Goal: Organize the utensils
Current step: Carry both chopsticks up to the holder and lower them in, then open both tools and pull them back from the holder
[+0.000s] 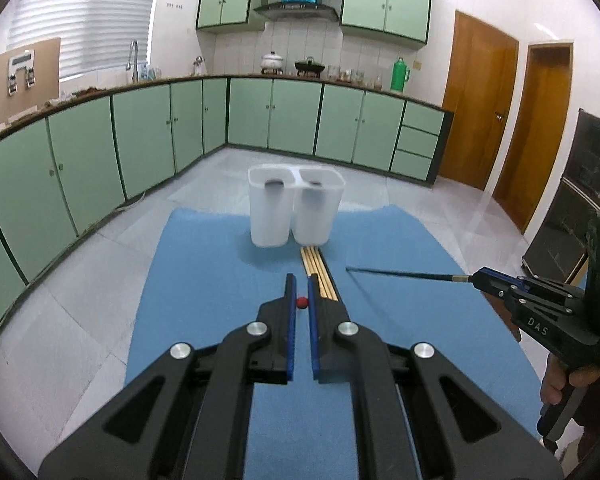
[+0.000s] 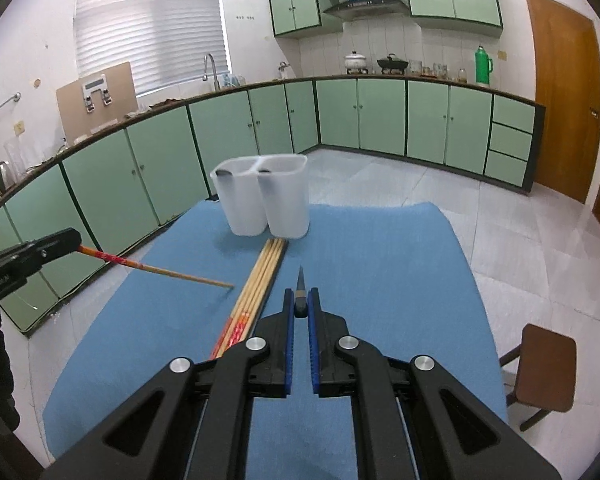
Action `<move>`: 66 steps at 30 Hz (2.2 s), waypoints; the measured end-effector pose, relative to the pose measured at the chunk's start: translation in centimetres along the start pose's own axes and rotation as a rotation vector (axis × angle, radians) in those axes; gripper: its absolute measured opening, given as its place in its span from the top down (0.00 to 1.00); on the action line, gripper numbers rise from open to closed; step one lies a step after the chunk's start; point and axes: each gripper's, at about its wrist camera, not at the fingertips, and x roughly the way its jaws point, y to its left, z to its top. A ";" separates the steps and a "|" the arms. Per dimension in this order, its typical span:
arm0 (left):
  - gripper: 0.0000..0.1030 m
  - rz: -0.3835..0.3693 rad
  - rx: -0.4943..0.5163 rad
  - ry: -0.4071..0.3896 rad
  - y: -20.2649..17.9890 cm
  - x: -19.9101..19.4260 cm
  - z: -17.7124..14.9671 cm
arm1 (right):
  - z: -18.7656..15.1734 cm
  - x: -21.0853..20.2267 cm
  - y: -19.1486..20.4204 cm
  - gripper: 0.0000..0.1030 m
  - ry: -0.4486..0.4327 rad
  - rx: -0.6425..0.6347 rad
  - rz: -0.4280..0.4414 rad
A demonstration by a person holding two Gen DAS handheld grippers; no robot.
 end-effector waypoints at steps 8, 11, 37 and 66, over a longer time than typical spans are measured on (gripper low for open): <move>0.95 -0.020 0.051 -0.030 -0.2 -0.9 2.6 | 4.0 -0.6 0.0 0.94 -0.023 -0.005 0.047; 0.95 -0.026 0.081 -0.044 -0.3 -1.2 3.7 | 5.7 -0.4 0.0 0.94 -0.022 -0.018 0.062; 0.95 -0.004 0.153 -0.230 0.3 -3.0 14.9 | 19.7 -1.3 2.8 0.94 -0.184 -0.168 0.117; 0.90 -0.017 0.058 -0.073 3.1 14.1 17.6 | 21.6 13.3 0.2 0.87 -0.135 -0.070 0.065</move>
